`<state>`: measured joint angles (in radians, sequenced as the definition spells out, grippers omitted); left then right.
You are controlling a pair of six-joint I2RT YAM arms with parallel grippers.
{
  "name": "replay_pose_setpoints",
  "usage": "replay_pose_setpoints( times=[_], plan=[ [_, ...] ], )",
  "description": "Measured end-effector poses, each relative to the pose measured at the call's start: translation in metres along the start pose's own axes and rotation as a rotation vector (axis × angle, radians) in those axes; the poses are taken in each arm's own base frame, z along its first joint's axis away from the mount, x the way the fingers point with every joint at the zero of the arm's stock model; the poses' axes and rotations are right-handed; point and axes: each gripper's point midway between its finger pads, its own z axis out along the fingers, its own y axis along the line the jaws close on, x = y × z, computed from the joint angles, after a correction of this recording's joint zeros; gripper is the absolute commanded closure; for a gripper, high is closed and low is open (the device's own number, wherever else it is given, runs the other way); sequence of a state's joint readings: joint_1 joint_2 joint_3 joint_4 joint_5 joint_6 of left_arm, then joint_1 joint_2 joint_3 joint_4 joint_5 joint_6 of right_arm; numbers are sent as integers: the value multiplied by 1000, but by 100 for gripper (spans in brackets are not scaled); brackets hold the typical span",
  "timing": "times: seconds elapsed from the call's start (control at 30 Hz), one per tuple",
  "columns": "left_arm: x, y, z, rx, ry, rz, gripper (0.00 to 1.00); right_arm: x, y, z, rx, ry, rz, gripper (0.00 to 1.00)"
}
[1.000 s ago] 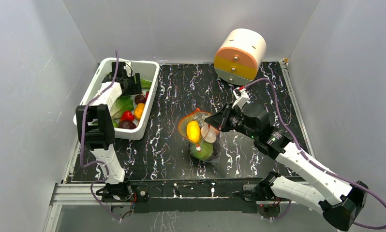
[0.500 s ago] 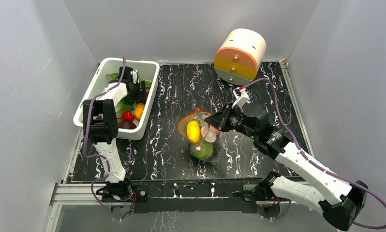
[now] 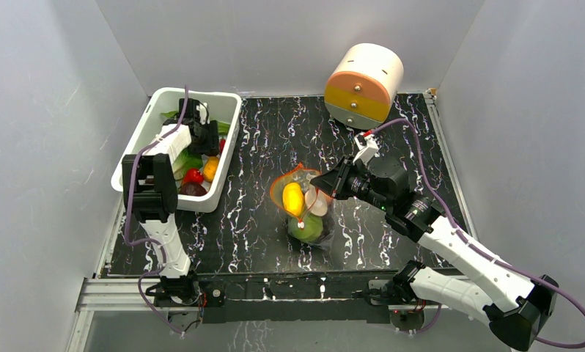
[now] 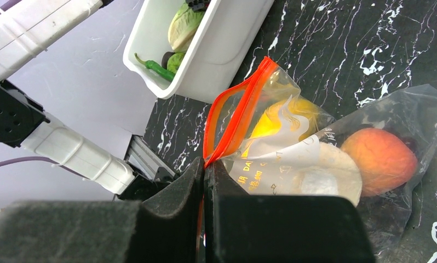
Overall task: Place the food in the zip-top bag and seal the zipper
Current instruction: Pick up the fake vegetable from the bin.
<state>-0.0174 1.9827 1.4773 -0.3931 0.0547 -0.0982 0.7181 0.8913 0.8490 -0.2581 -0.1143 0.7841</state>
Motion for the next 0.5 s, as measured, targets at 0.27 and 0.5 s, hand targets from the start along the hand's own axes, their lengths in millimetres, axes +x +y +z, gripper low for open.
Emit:
replay_pose_setpoints(
  times=[0.27,0.5],
  plan=[
    [-12,-5,-41,1,-49,-11,64,-1,0,-1,4,-8,16,100],
    [-30,-17,-94,16,-147,-24,64,-2,-1,-1,14,-11,28,100]
  ],
)
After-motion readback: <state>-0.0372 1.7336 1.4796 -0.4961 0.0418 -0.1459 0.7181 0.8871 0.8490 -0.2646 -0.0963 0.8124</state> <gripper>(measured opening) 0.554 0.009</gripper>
